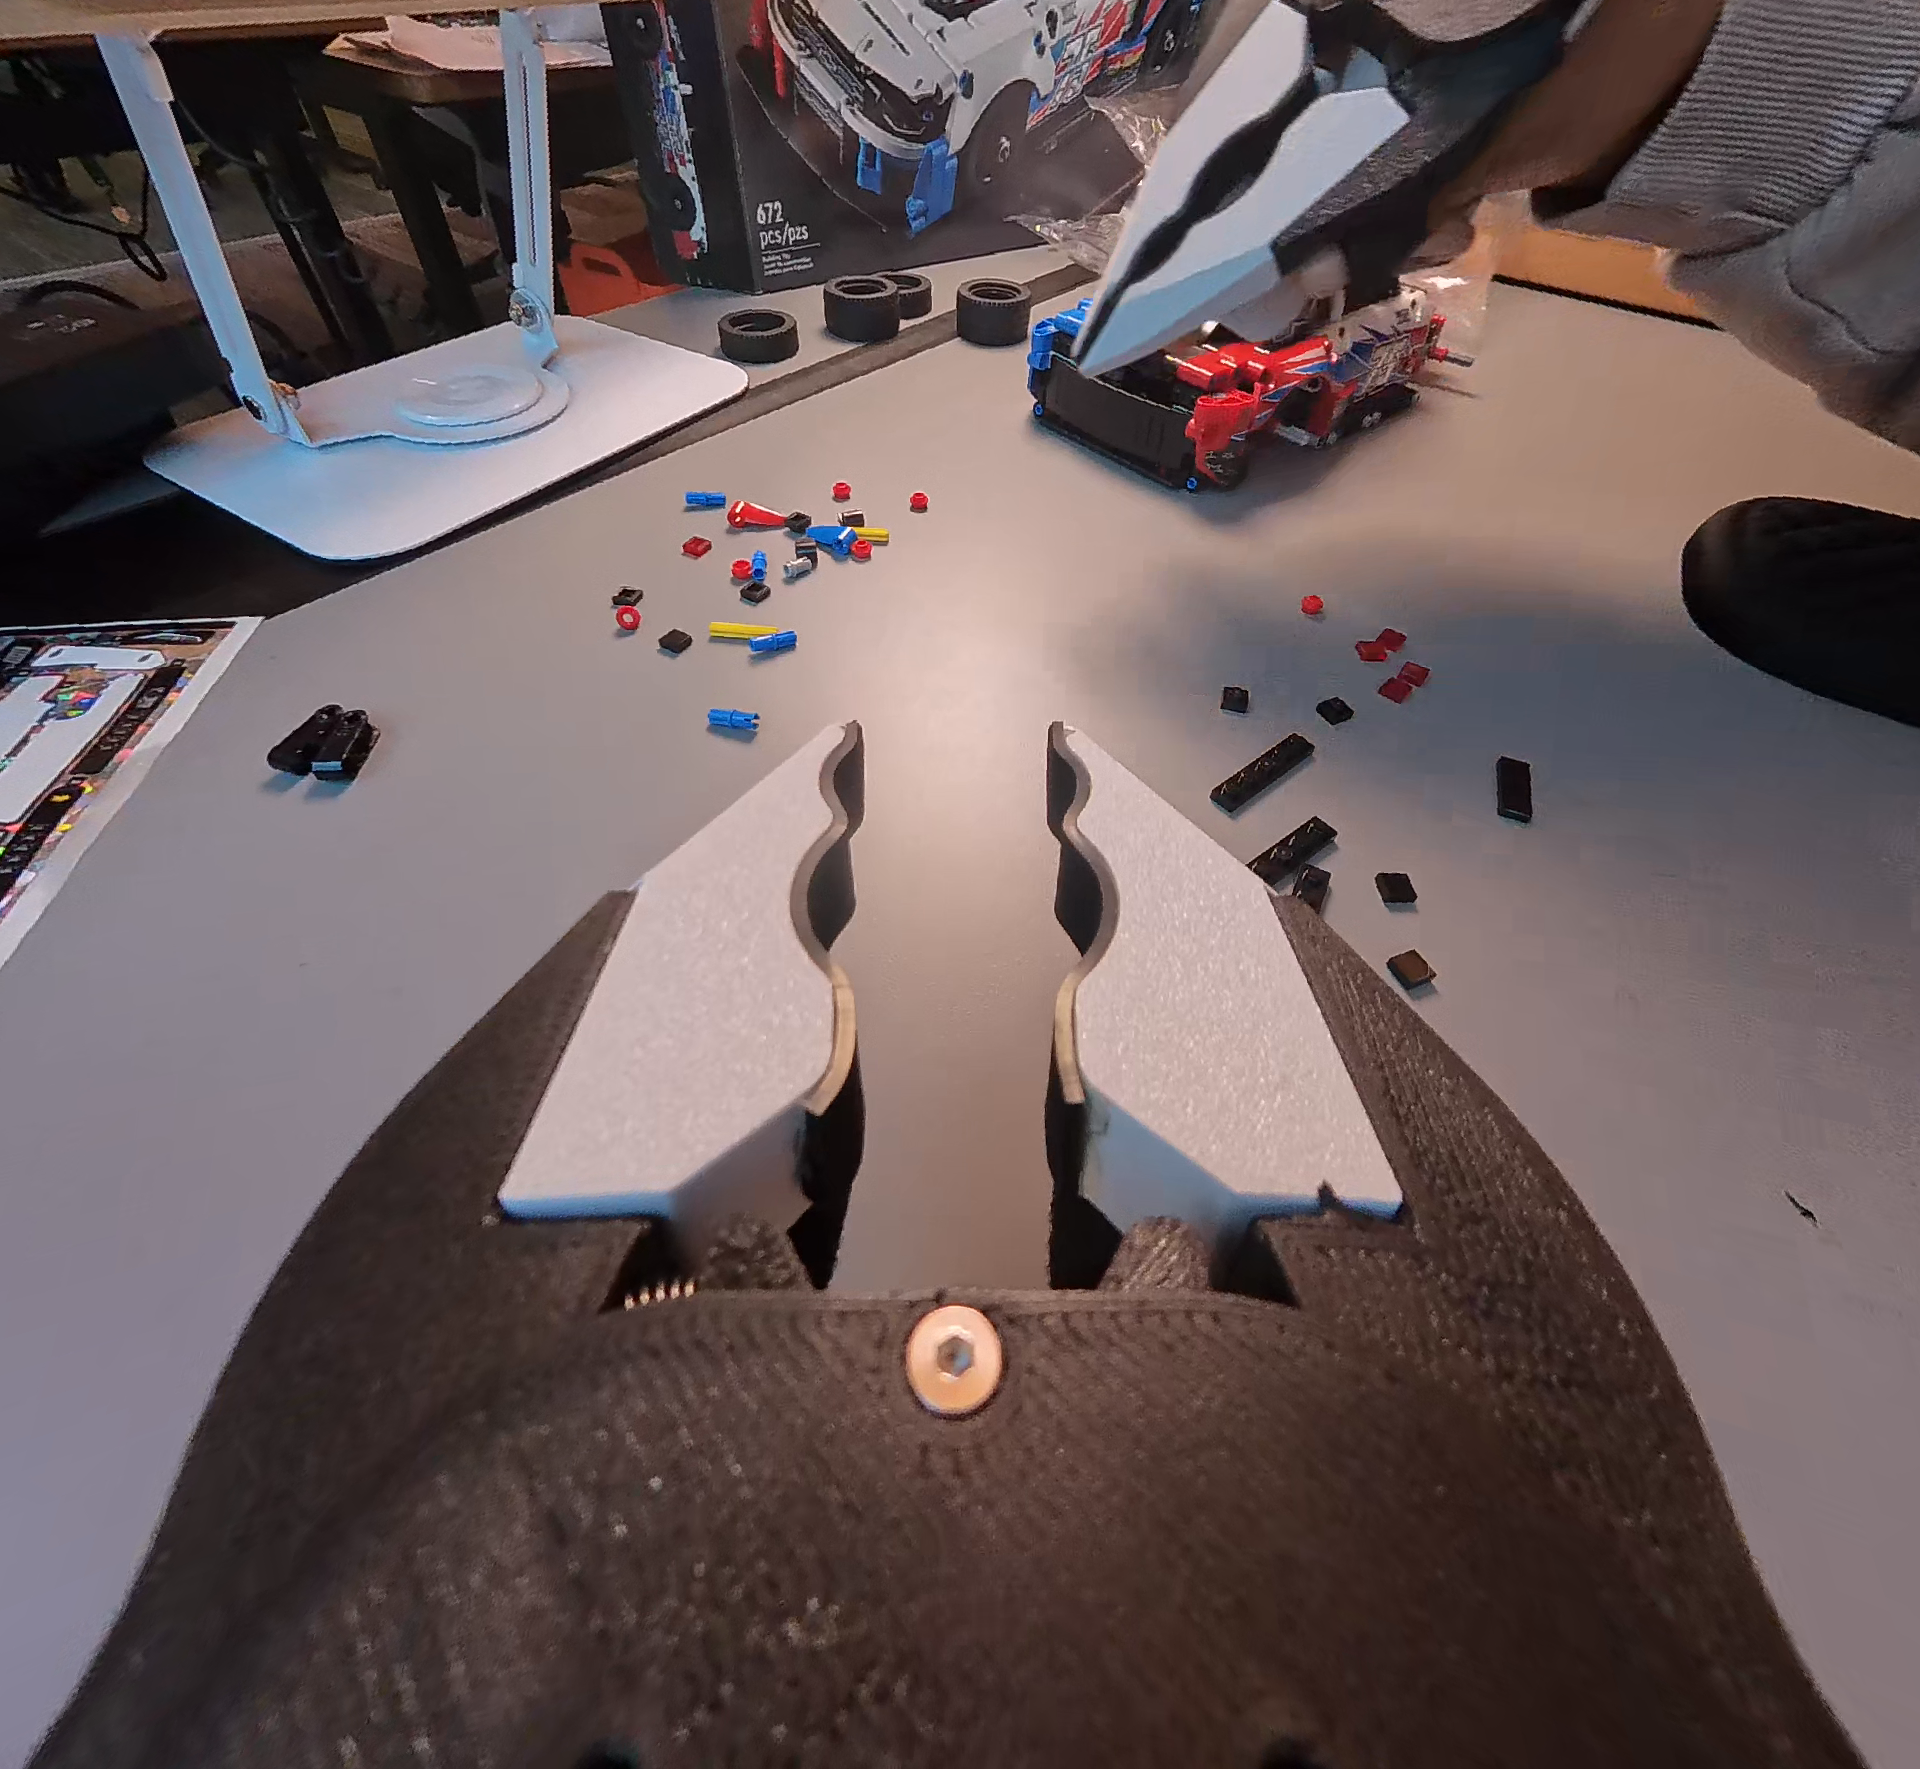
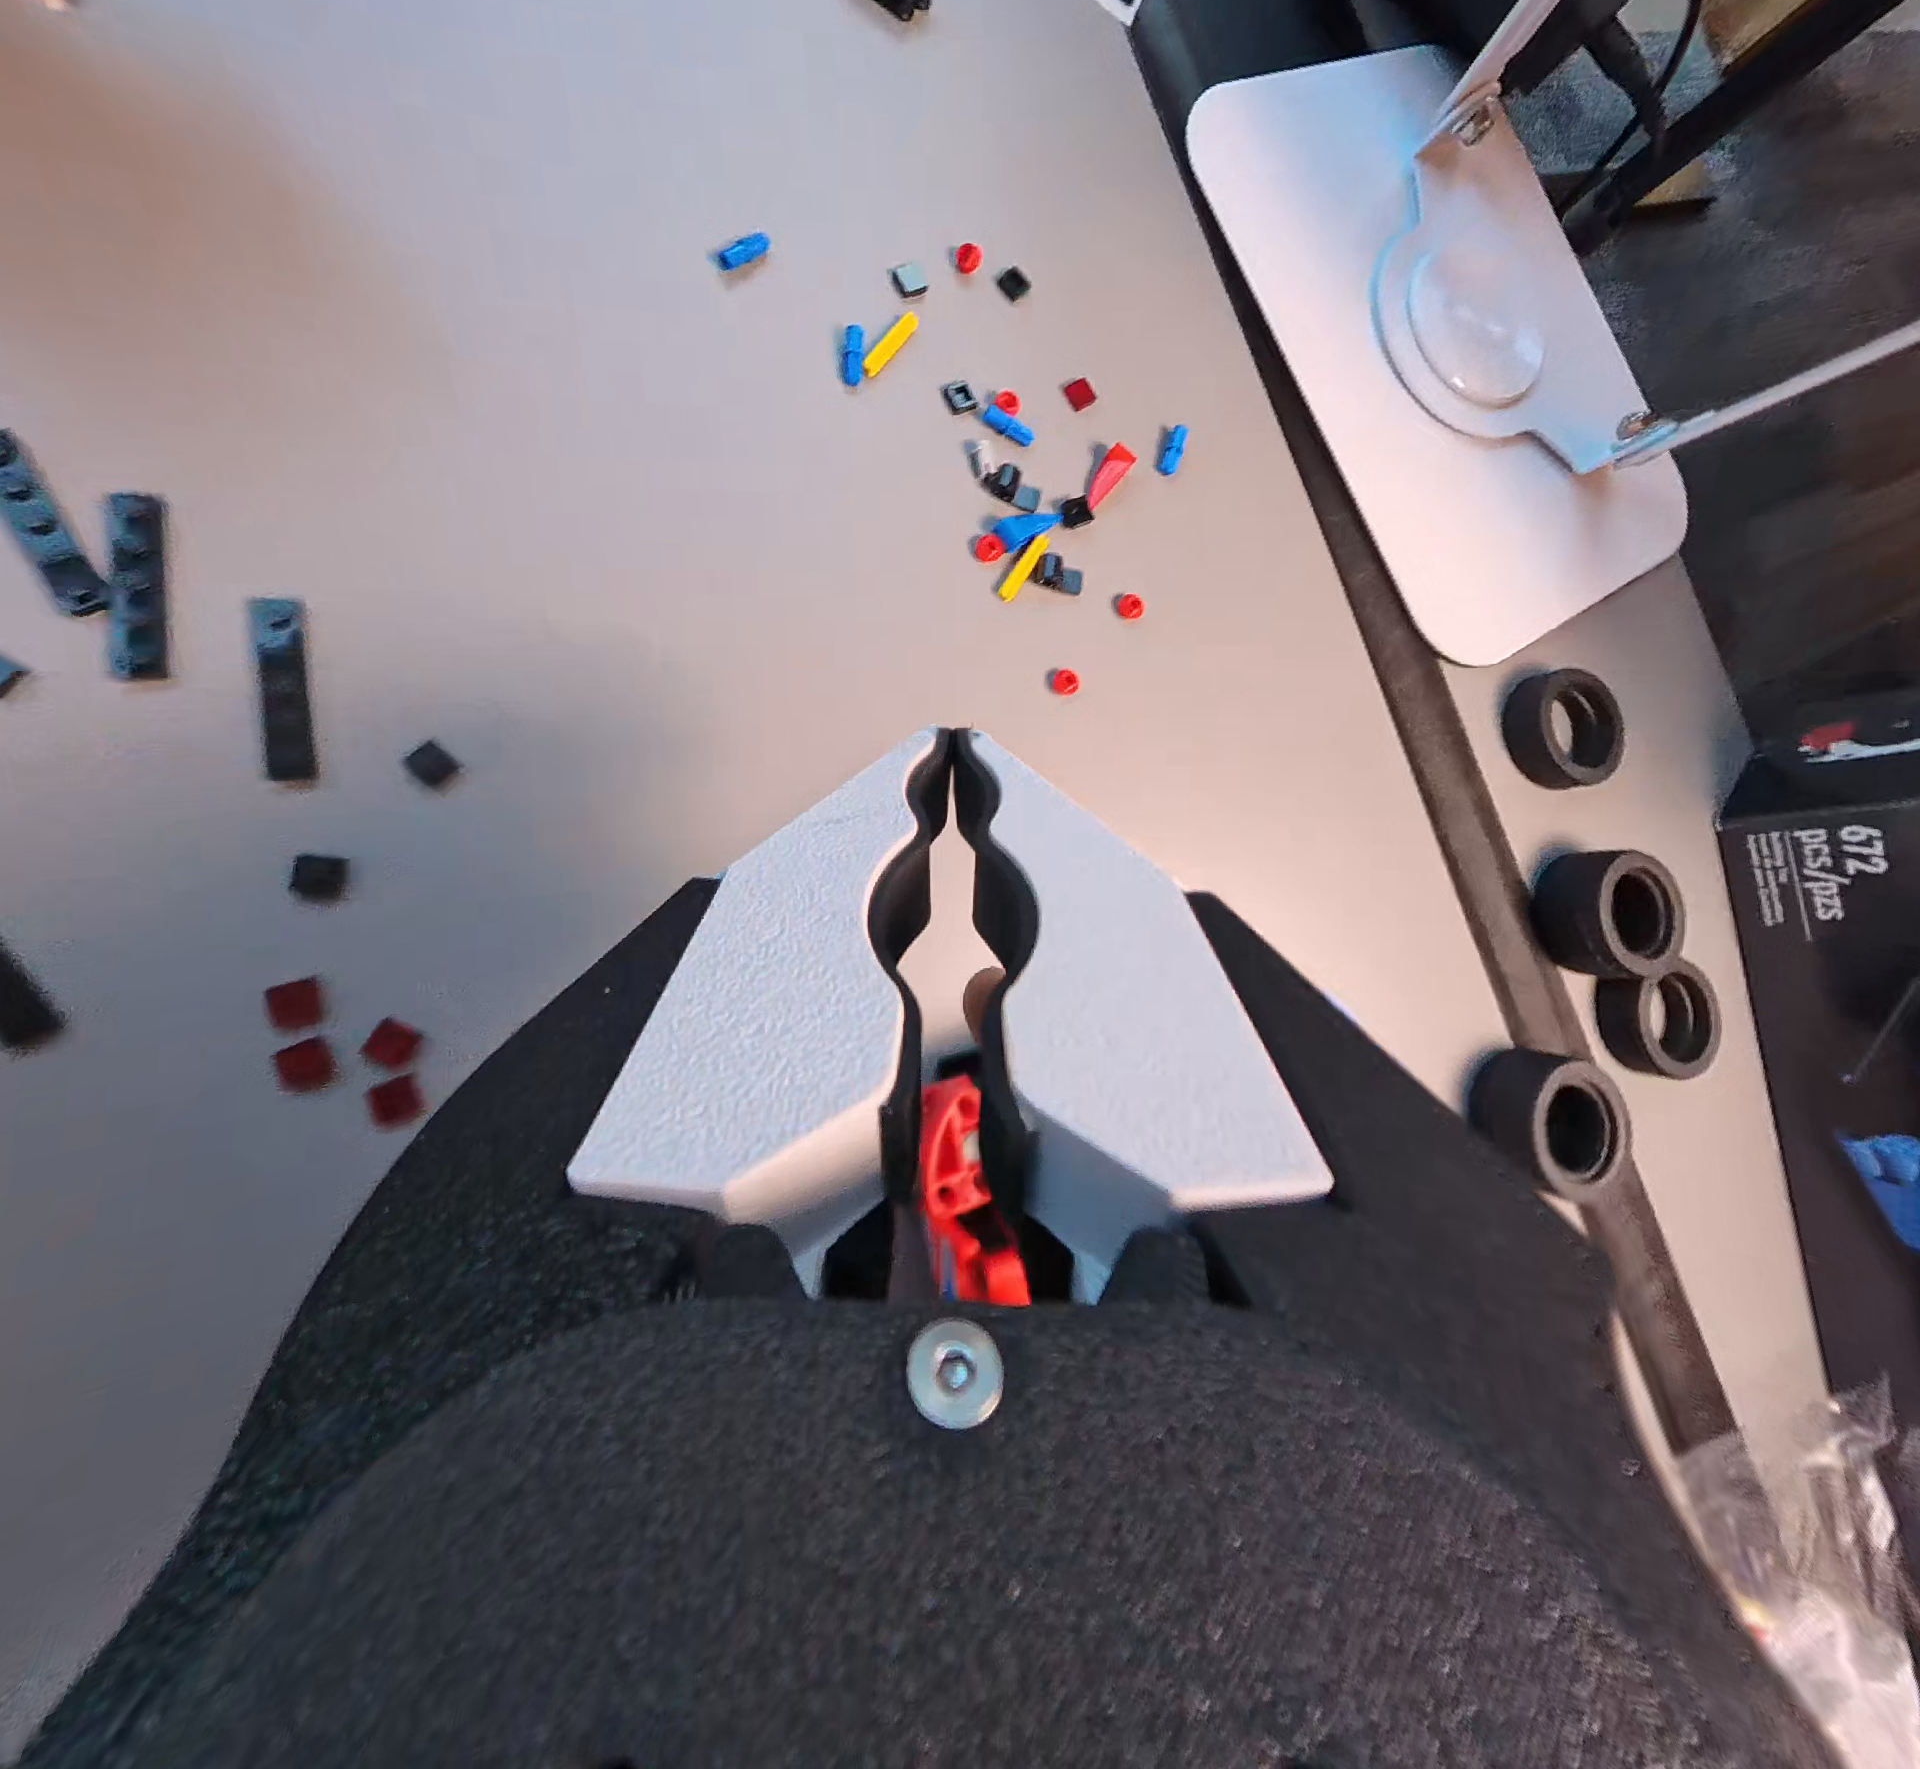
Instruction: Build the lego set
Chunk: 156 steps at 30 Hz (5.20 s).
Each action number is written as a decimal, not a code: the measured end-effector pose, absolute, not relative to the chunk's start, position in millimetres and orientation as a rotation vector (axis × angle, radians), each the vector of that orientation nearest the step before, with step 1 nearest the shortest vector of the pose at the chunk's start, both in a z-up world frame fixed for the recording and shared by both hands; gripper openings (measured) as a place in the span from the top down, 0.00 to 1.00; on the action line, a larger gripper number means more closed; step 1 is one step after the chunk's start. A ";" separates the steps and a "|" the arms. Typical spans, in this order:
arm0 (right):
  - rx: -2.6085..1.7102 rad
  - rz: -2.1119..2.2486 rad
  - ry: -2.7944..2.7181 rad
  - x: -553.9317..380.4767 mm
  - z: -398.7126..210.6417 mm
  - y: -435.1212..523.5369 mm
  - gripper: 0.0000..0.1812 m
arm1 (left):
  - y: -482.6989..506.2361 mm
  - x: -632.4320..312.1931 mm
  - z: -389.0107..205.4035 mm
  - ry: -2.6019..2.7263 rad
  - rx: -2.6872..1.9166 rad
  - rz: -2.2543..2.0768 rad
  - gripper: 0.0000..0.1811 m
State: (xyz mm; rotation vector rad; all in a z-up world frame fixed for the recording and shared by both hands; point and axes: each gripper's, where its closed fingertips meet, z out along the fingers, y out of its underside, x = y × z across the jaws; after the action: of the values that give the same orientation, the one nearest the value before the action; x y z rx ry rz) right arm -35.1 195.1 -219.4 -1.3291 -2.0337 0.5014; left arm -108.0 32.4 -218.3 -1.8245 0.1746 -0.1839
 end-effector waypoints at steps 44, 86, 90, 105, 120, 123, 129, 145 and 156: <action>-1.416 0.488 -2.413 40.1 -273.9 144.8 0.97 | 32.0 -103.8 -217.4 0.186 -1.822 -0.198 0.81; -1.585 0.430 -2.293 -85.2 -286.6 236.4 0.97 | 32.4 -102.7 -217.8 0.181 -1.823 -0.228 0.81; -1.547 0.467 -2.291 -75.2 -276.0 222.8 0.97 | 32.4 -101.6 -217.8 0.187 -1.824 -0.224 0.81; -1.489 0.506 -2.420 63.6 -286.6 144.5 0.97 | 33.0 -100.2 -220.8 0.198 -1.840 -0.202 0.81; -1.418 0.617 -2.080 -55.6 -234.1 185.1 0.95 | 32.6 -102.4 -221.2 0.195 -1.842 -0.200 0.82; -1.448 0.633 -2.087 -89.2 -250.8 193.4 0.94 | 32.0 -102.5 -221.3 0.194 -1.842 -0.201 0.81; -1.498 0.581 -2.137 -110.6 -273.8 200.5 0.94 | 32.4 -101.3 -220.8 0.191 -1.840 -0.229 0.81; -1.433 0.587 -2.243 -89.7 -264.7 179.9 0.97 | 32.1 -101.6 -220.8 0.188 -1.839 -0.224 0.81; -1.507 0.587 -2.293 85.2 -278.0 142.7 0.97 | 35.3 -107.7 -224.8 0.144 -1.868 -0.198 0.82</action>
State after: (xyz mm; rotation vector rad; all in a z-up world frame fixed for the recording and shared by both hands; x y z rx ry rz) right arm 85.2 142.7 -278.0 -1.5072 -2.2933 0.5871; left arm -107.7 35.3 -224.8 -1.8683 0.1440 -0.1984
